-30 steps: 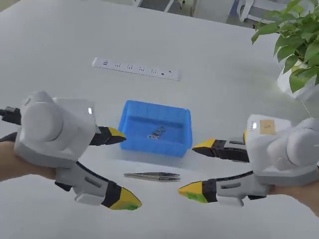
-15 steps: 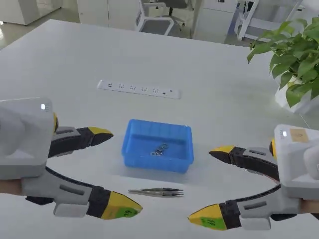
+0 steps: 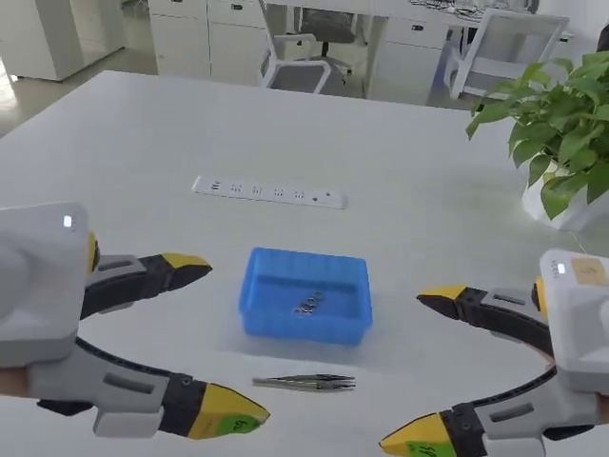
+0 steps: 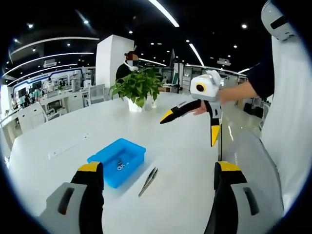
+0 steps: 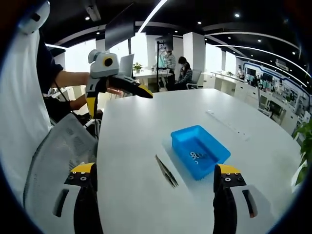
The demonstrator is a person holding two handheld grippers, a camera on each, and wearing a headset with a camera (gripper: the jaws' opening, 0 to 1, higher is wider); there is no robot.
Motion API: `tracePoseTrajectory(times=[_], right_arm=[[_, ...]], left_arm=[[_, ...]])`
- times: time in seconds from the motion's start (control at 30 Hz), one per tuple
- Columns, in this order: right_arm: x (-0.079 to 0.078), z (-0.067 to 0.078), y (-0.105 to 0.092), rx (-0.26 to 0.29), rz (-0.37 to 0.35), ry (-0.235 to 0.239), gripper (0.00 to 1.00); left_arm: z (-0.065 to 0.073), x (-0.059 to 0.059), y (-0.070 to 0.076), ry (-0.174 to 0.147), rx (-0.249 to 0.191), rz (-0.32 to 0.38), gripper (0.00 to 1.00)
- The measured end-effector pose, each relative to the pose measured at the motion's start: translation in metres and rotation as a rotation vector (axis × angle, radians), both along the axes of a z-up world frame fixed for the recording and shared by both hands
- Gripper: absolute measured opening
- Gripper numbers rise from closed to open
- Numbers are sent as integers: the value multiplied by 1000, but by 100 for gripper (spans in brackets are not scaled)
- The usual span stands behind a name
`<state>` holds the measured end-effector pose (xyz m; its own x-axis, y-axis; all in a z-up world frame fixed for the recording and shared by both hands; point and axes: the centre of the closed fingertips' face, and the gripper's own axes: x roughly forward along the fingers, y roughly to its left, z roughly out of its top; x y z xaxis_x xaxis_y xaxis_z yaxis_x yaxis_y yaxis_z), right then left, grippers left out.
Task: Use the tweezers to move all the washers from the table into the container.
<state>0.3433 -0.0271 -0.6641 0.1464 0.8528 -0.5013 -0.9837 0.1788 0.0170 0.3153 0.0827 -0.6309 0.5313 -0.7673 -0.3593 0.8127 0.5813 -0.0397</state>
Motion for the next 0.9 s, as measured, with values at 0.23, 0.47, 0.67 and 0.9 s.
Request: tracePoseTrajectory(times=[0.23, 0.47, 0.67, 0.9], right_arm=[[0, 10, -1, 11, 7, -7, 100], [-1, 16, 1, 13, 16, -18, 100], [-2, 18, 2, 16, 7, -24, 100], [-5, 17, 2, 7, 10, -22, 100]], left_arm=[[-7, -8, 5, 13, 38, -11, 99], [-10, -11, 10, 14, 65, -4, 99], [-8, -9, 8, 4, 75, -11, 99], [-2, -5, 8, -18, 75, -3, 99]])
